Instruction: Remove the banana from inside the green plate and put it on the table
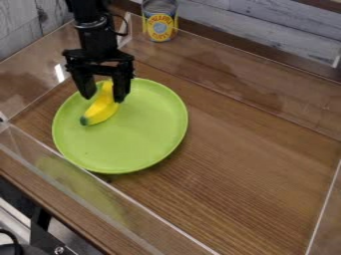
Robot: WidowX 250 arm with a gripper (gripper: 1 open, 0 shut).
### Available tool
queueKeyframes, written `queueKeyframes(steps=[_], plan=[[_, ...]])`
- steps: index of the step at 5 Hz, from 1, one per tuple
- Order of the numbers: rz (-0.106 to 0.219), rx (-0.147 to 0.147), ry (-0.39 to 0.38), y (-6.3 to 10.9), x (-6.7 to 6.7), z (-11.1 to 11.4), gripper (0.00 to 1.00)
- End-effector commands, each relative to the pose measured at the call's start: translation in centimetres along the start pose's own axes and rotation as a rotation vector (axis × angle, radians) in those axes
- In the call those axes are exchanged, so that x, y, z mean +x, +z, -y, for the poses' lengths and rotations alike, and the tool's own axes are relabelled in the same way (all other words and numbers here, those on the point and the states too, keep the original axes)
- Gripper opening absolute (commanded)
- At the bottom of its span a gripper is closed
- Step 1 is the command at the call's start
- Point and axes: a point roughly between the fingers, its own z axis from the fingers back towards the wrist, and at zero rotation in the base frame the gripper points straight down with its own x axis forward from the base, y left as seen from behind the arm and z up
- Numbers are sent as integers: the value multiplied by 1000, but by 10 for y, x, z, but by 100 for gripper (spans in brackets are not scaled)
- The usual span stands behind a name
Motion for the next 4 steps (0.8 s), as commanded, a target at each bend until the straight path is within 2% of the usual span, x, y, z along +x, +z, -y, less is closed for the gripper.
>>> queueKeyframes(steps=[1, 4], plan=[[49, 7, 11, 13, 8, -3, 100], [43, 1, 13, 14, 9, 0, 100]])
